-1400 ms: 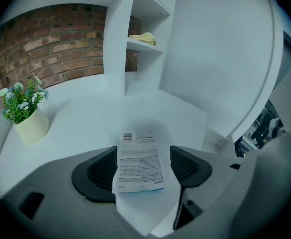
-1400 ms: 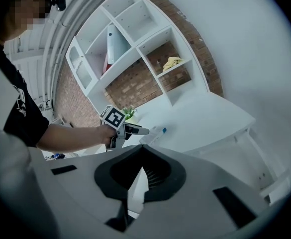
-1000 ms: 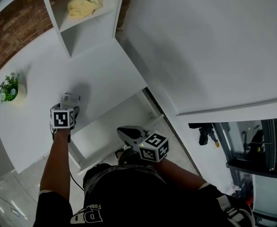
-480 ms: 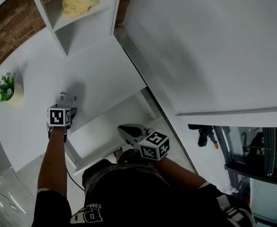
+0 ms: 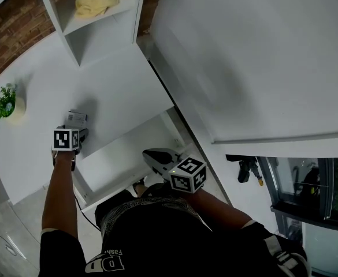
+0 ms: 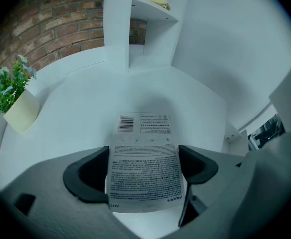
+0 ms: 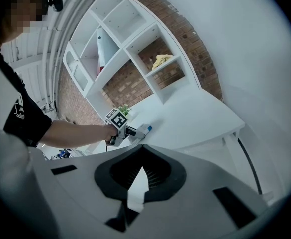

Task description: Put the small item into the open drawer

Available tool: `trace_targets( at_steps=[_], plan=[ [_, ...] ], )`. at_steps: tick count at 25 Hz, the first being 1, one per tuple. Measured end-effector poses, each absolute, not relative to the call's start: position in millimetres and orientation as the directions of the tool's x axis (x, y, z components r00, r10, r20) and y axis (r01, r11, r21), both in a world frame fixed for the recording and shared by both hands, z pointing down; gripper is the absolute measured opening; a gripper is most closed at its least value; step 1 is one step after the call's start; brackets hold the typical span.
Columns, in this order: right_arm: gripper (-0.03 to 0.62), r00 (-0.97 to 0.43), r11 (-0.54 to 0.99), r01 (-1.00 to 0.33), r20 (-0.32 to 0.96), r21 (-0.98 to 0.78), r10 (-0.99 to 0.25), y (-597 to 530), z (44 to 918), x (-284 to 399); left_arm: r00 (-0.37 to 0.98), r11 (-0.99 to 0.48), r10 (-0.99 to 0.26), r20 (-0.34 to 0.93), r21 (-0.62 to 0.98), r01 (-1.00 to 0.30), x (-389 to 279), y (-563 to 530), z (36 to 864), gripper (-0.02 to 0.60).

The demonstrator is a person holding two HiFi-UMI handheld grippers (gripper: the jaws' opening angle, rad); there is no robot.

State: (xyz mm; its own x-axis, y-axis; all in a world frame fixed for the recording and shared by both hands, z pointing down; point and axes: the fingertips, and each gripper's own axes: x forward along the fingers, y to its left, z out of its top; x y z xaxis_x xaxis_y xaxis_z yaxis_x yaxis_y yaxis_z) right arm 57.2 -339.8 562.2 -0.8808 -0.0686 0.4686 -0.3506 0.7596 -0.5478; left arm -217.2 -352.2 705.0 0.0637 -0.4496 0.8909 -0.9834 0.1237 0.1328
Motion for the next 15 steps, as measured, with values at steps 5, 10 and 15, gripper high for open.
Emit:
trace_targets(
  at_steps=[5, 10, 15],
  plan=[
    [0.005, -0.888, 0.772, -0.352, 0.451, -0.529, -0.096, -341.2, 550.3, 60.7, 0.055, 0.144, -0.510, 0.859, 0.148, -0.979, -209.8, -348.2, 678.2, 0.420],
    [0.005, -0.899, 0.798, -0.338, 0.423, -0.499, -0.116, -325.5, 531.4, 53.2, 0.092, 0.162, -0.607, 0.789, 0.236, -0.958, -200.8, -334.6, 643.3, 0.420],
    [0.005, -0.902, 0.810, -0.342, 0.407, -0.477, -0.141, -296.6, 512.8, 45.7, 0.108, 0.152, -0.669, 0.735, 0.278, -0.948, -193.3, -300.7, 604.3, 0.420]
  ],
)
